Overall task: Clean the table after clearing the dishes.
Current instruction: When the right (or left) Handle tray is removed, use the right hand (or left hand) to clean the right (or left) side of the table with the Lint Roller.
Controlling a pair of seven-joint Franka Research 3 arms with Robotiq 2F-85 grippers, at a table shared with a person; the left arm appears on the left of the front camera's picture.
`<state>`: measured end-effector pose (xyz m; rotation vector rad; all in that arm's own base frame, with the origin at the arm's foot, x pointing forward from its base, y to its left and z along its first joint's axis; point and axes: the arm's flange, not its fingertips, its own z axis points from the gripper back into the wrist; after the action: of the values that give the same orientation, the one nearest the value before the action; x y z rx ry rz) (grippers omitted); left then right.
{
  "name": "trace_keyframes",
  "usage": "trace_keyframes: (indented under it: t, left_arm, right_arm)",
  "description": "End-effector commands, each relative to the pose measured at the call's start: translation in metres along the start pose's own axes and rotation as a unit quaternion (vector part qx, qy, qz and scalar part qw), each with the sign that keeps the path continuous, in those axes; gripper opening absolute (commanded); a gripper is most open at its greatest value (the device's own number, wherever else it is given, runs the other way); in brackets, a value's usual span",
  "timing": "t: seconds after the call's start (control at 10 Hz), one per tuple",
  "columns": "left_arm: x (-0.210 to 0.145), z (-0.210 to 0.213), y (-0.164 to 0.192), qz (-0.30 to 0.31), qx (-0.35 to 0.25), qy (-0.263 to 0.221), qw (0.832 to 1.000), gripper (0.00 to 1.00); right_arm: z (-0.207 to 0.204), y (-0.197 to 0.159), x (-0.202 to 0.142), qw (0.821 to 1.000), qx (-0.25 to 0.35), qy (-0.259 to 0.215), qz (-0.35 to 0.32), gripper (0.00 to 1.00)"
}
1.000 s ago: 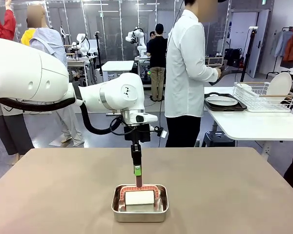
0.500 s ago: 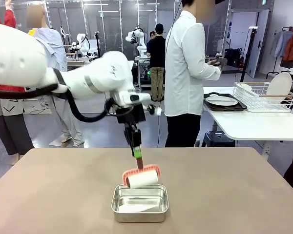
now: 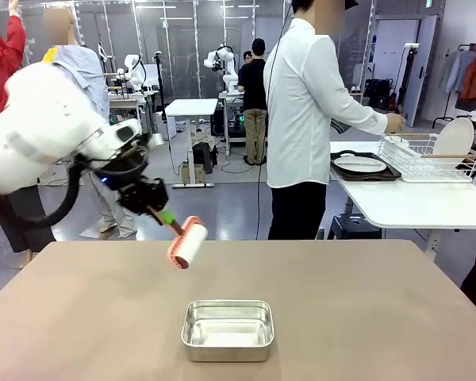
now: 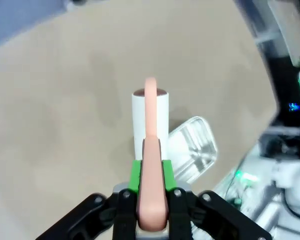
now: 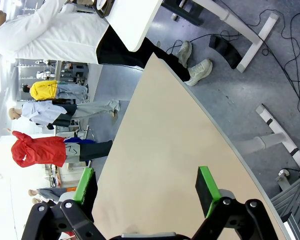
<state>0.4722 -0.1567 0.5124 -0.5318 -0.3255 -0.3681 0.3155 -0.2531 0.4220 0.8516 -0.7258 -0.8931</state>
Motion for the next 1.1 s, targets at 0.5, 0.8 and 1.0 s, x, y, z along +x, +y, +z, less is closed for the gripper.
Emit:
trace_keyframes:
  t: [0.5, 0.8, 1.0]
  left_arm:
    - [-0.028, -0.008, 0.042, 0.064, 0.013, -0.031, 0.997, 0.0]
    - [-0.027, -0.014, 0.041, 0.048, 0.019, -0.019, 0.998, 0.2]
    - [-0.009, -0.01, 0.074, 0.119, -0.049, 0.006, 0.992, 0.2]
  right_arm:
    - [0.002, 0.0, 0.0, 1.0, 0.0, 0.004, 0.003, 1.0]
    - [0.002, 0.0, 0.0, 1.0, 0.0, 0.004, 0.003, 1.0]
    - [0.002, 0.0, 0.0, 1.0, 0.0, 0.004, 0.003, 1.0]
